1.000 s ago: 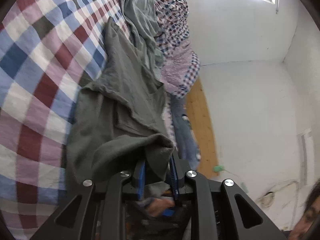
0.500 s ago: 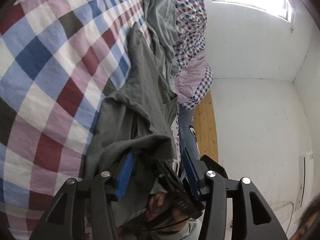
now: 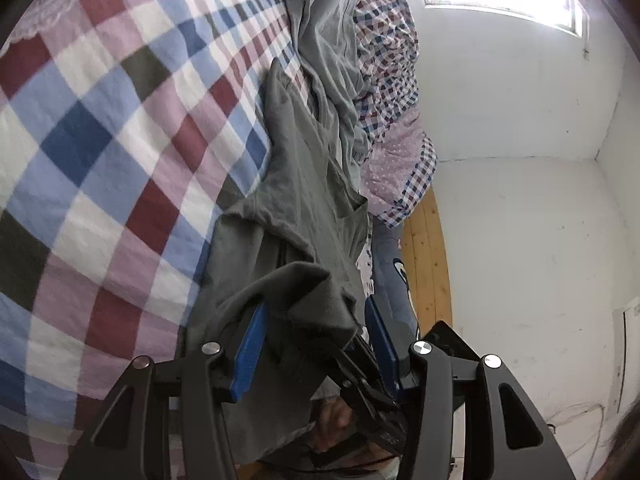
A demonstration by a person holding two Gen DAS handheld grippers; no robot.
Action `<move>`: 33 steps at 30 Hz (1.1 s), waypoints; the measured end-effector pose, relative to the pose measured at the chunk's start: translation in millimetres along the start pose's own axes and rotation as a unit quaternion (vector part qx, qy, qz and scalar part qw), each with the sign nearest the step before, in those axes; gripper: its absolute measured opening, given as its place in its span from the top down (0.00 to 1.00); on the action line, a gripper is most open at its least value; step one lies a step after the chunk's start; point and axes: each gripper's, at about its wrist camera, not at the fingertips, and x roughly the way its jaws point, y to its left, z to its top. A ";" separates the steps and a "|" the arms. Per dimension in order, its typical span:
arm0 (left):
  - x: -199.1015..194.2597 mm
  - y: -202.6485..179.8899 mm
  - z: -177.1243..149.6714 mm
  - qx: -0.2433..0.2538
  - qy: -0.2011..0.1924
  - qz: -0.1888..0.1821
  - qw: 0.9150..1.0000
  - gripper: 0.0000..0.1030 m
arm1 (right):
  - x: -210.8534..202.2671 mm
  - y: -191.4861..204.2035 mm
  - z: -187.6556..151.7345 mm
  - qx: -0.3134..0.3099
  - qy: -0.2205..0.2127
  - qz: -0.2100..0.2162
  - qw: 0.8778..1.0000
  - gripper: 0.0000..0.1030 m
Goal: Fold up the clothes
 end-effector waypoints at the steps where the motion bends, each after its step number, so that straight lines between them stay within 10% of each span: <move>1: -0.9 -1.0 0.2 0.003 -0.003 0.000 1.000 0.49 | -0.9 -0.5 0.3 0.000 0.000 0.001 1.000 0.51; 17: 14.6 -7.0 0.8 0.027 0.005 0.002 1.000 0.49 | -30.8 -18.2 14.5 0.055 -0.049 0.023 0.997 0.50; 33: 9.5 -0.7 -2.1 0.030 0.020 0.040 0.999 0.49 | -26.4 1.3 5.5 -0.022 -0.003 -0.003 1.000 0.48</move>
